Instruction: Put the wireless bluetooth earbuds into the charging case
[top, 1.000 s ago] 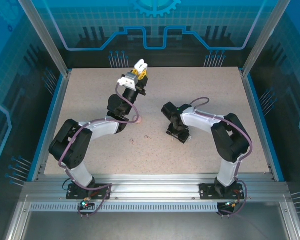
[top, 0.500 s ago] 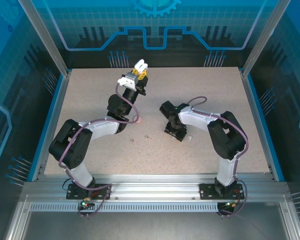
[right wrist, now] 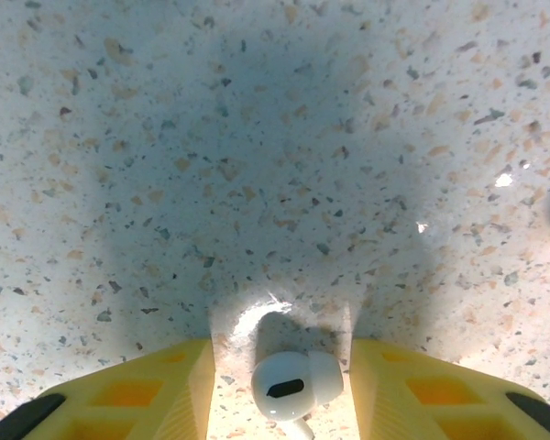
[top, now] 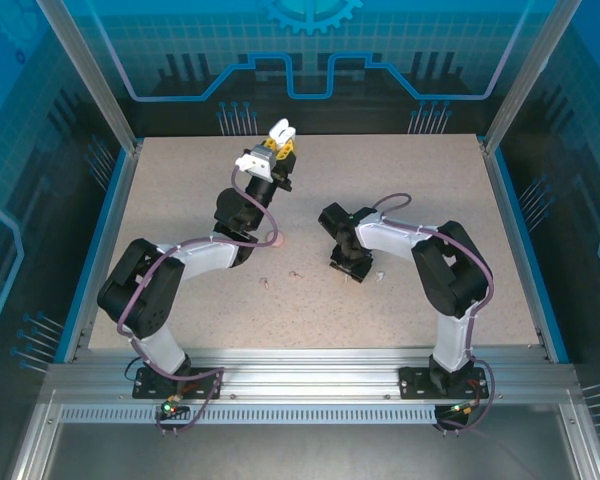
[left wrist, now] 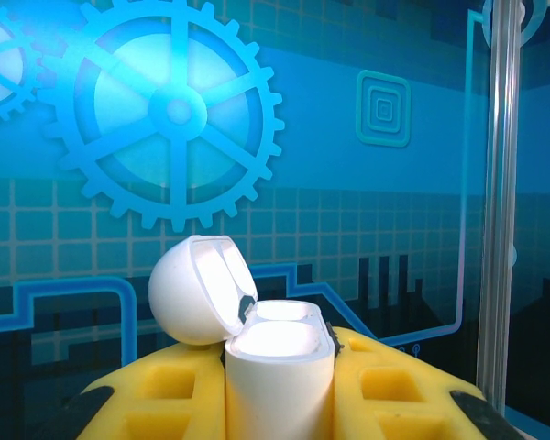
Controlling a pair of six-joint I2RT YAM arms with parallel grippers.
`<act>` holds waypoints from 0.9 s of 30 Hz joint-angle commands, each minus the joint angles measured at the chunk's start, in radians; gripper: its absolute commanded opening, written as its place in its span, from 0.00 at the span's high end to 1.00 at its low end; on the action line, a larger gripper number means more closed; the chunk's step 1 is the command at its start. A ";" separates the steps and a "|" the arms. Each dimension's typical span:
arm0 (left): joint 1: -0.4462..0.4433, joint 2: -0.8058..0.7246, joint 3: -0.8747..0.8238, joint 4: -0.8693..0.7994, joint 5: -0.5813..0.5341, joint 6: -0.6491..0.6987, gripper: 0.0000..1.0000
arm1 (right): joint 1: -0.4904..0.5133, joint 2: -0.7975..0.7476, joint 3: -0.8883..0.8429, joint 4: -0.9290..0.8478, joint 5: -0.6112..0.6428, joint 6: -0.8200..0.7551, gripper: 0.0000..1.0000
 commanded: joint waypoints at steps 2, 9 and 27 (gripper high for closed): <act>0.000 -0.045 -0.008 0.027 0.009 -0.014 1.00 | 0.016 0.016 -0.008 0.015 -0.001 -0.018 0.59; -0.001 -0.053 -0.014 0.021 0.013 -0.014 1.00 | 0.021 0.006 -0.047 0.040 -0.011 -0.030 0.65; -0.001 -0.071 -0.009 -0.002 0.049 -0.052 1.00 | 0.026 -0.030 -0.084 0.104 0.009 -0.163 0.76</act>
